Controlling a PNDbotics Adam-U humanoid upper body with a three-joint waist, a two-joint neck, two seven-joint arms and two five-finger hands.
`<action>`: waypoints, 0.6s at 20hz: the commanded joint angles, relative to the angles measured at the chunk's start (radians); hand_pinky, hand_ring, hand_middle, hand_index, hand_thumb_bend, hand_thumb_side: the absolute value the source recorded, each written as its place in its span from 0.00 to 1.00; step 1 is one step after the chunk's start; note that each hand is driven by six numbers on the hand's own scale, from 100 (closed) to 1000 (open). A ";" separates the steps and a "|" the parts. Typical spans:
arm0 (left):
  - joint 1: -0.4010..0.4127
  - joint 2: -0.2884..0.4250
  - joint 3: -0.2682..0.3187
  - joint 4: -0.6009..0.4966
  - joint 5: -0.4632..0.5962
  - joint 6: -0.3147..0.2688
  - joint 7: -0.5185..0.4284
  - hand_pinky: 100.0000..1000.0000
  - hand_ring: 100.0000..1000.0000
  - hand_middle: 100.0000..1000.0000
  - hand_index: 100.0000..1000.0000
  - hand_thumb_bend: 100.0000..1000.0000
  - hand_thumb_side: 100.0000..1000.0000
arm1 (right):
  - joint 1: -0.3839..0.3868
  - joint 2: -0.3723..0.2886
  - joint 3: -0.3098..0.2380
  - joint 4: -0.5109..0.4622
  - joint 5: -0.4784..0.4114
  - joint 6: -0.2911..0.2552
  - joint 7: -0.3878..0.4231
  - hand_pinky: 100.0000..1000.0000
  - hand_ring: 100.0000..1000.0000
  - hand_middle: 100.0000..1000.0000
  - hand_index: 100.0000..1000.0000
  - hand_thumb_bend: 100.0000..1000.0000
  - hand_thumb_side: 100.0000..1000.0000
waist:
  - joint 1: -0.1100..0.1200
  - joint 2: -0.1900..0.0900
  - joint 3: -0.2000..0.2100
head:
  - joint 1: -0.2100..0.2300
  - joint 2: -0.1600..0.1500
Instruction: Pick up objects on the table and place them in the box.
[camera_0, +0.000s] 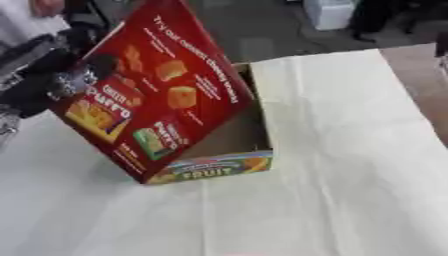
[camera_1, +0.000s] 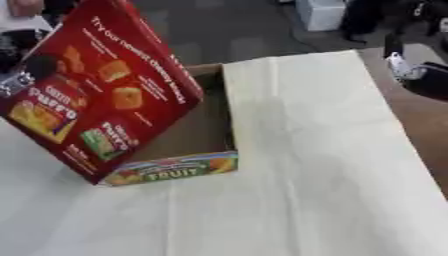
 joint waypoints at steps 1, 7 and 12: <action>-0.041 0.000 0.024 0.004 -0.037 -0.007 0.006 0.35 0.43 0.60 0.58 0.00 0.47 | -0.017 -0.014 -0.009 -0.005 -0.007 -0.006 -0.001 0.39 0.63 0.69 0.81 0.00 0.62 | -0.003 -0.010 -0.004 | 0.008 -0.019; -0.121 -0.043 0.023 0.015 -0.226 -0.043 0.004 0.36 0.44 0.60 0.59 0.00 0.40 | -0.021 -0.012 -0.005 -0.003 -0.014 -0.012 0.002 0.39 0.63 0.69 0.81 0.00 0.62 | -0.005 0.002 -0.012 | 0.037 -0.021; -0.171 -0.074 0.008 0.043 -0.390 -0.080 -0.007 0.37 0.44 0.60 0.60 0.00 0.38 | -0.027 -0.011 -0.002 -0.003 -0.022 -0.018 0.006 0.38 0.63 0.69 0.81 0.00 0.62 | -0.002 0.017 -0.030 | 0.071 -0.035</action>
